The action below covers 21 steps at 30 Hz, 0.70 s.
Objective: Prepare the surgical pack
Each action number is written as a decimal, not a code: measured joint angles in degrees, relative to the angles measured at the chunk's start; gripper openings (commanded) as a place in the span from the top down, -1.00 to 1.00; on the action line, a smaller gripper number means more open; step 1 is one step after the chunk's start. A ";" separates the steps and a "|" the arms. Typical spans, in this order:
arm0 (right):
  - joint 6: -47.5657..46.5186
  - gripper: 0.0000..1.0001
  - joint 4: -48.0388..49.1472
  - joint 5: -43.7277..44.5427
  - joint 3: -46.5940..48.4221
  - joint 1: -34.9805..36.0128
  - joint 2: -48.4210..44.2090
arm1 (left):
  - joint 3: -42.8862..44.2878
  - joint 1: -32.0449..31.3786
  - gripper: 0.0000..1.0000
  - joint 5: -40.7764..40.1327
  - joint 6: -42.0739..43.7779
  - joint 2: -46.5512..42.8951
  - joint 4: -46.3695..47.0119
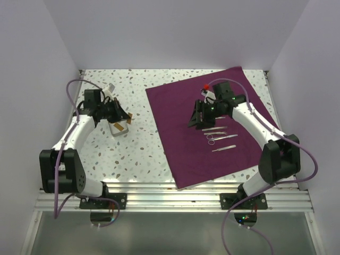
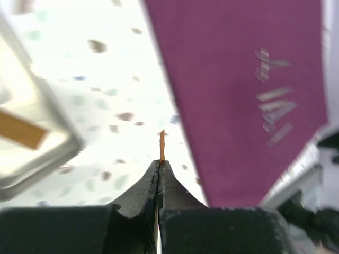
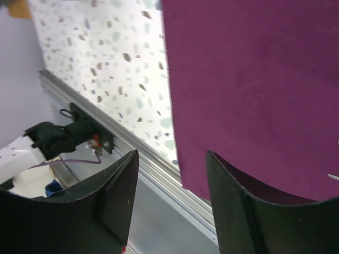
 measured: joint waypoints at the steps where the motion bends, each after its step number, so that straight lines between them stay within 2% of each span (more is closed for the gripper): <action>1: 0.00 -0.15 -0.50 1.16 -0.79 -0.17 0.00 | 0.68 1.09 1.00 -3.19 0.04 1.07 -0.94; 9: 0.39 -0.16 -1.81 6.36 -5.97 -0.35 -0.04 | 6.64 4.33 1.00 -20.00 -0.04 14.73 -4.90; 11: 0.42 -0.15 -2.21 8.31 -6.01 -1.18 -0.07 | 8.79 4.46 0.76 -22.69 0.00 17.86 -6.05; 12: 0.46 -0.14 -2.40 9.29 -6.01 -1.64 -0.07 | 9.88 4.59 0.45 -23.71 0.07 19.08 -6.91; 14: 0.72 -0.07 -3.26 12.48 -5.99 -3.23 -0.07 | 12.07 4.74 0.24 -25.51 0.20 20.83 -8.35; 15: 1.25 -0.05 -4.00 14.21 -5.99 -4.28 -0.07 | 12.90 4.79 0.04 -26.38 0.15 21.29 -8.87; 18: 3.82 0.02 -5.92 19.85 -6.01 -7.80 0.00 | 13.94 4.83 -0.26 -28.00 -0.09 21.14 -10.03; 21: 7.43 0.10 -7.58 25.73 -6.01 -10.32 0.52 | 14.14 4.83 -0.37 -29.11 -0.22 20.26 -10.97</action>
